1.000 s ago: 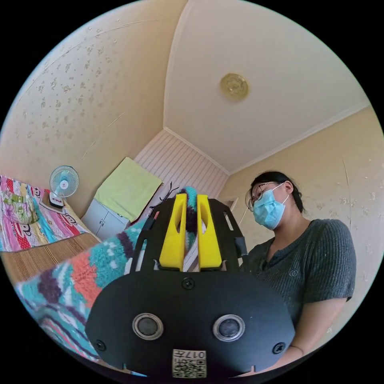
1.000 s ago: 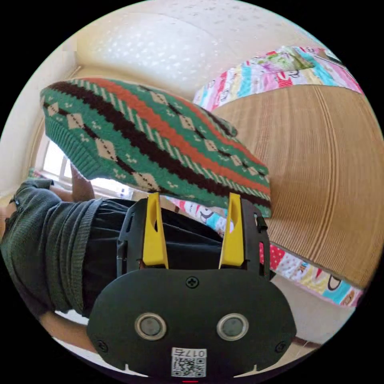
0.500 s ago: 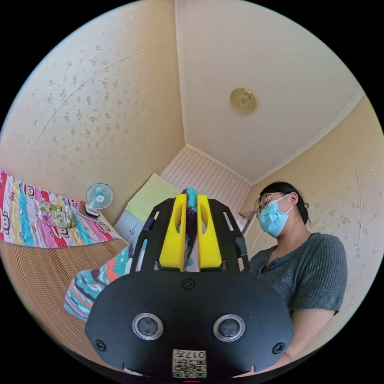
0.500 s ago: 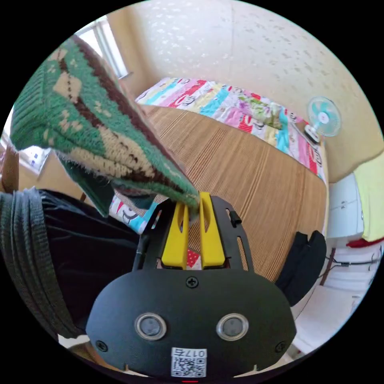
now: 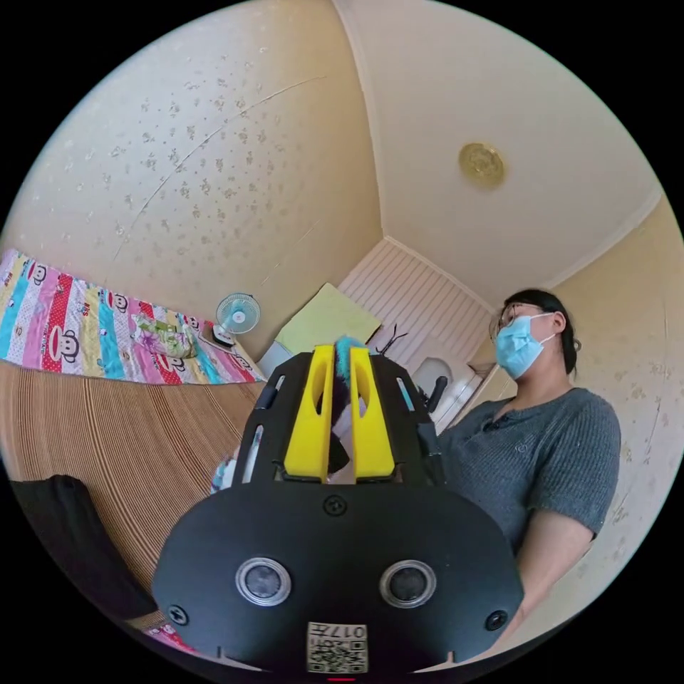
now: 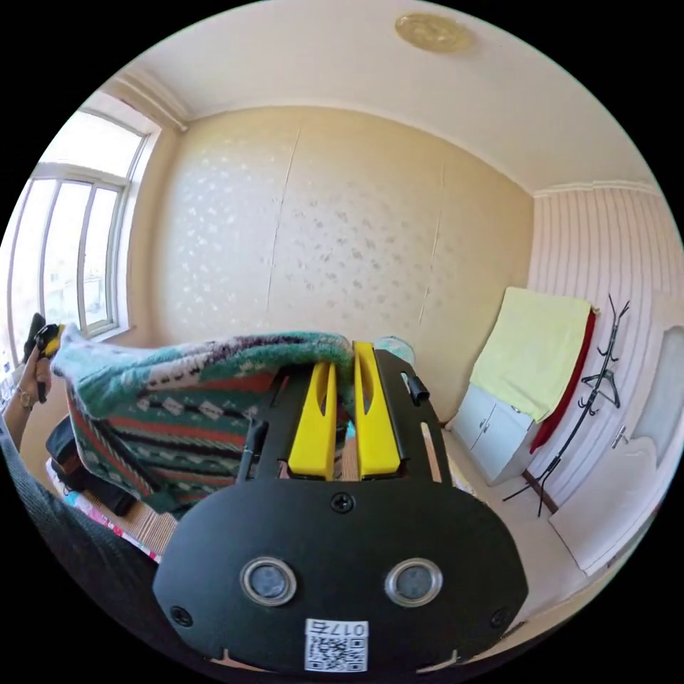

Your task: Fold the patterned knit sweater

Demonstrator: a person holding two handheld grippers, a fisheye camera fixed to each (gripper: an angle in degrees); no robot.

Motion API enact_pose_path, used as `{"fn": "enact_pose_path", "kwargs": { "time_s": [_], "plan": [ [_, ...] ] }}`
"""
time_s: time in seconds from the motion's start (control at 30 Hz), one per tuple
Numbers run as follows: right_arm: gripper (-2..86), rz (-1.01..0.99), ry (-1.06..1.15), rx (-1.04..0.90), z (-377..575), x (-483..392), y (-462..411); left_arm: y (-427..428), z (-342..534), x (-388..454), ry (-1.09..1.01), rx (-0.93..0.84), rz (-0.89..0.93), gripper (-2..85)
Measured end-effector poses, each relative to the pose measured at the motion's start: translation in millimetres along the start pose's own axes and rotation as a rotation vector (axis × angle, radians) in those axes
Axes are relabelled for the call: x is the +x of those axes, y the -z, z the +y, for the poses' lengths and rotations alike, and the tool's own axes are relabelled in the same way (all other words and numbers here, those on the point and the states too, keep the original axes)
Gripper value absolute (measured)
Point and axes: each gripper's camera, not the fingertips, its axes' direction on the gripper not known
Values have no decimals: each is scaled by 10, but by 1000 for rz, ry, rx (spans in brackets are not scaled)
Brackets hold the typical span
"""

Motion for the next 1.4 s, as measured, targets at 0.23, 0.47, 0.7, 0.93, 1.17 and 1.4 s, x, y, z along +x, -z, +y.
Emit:
{"fn": "enact_pose_path", "kwargs": {
  "time_s": [0.23, 0.47, 0.7, 0.93, 1.17, 1.4],
  "plan": [
    [55, 22, -55, 285, -790, 410, 20, -263, -941, 130, -113, 47, 110, 39],
    [54, -88, -20, -553, -1130, 831, -3671, -1254, -2034, -1423, 172, -263, -488, 49],
    [18, -380, -136, -1242, 889, 963, -5458, -2064, -602, -2559, 527, -622, -641, 80],
    [5, -552, -281, -1648, 2553, 946, -5590, -2724, 1541, -3038, 799, -1052, -491, 53],
    [4, -520, -198, -1751, 2871, 947, -5419, -2272, 2294, -2810, 799, -1382, -769, -7],
    [4, -750, -294, -1918, 2757, 872, -5359, -1007, 2112, -2360, 838, -1391, -860, -7]
  ]
}}
